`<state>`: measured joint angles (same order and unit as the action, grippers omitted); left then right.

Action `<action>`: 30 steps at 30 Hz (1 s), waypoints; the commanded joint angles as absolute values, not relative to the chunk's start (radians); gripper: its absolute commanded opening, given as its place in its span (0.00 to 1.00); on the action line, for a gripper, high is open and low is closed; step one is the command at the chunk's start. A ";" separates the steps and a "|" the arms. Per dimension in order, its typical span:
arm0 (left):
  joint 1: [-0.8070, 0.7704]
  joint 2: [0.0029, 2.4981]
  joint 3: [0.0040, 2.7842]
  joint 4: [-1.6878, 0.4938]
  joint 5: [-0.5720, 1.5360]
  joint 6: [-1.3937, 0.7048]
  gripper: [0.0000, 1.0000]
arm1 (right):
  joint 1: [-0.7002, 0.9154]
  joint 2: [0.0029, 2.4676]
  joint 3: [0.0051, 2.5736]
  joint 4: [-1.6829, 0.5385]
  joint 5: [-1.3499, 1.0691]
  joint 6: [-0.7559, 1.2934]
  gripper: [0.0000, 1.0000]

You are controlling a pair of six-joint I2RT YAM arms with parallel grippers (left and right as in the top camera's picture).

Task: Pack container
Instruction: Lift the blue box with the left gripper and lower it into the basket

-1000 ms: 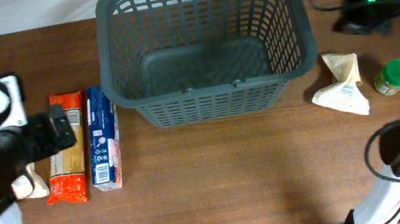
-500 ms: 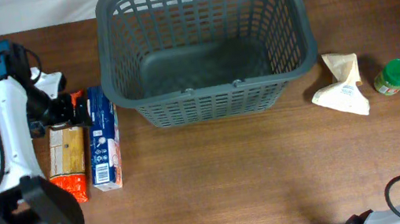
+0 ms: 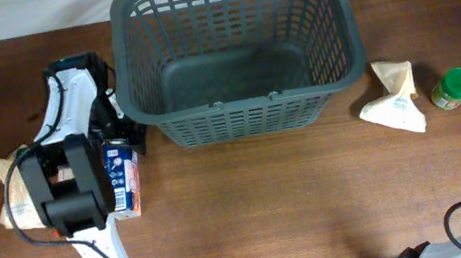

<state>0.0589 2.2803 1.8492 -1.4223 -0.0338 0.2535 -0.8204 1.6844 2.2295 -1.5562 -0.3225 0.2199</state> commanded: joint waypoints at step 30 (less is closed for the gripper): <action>-0.122 1.826 2.784 -1.471 0.057 0.875 0.02 | -0.826 1.689 2.233 -1.556 -0.324 0.226 0.98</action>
<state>-0.0063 1.8580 2.7739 -1.5146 0.0452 0.5987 -0.8215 1.6852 2.2295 -1.5562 -0.3229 0.2283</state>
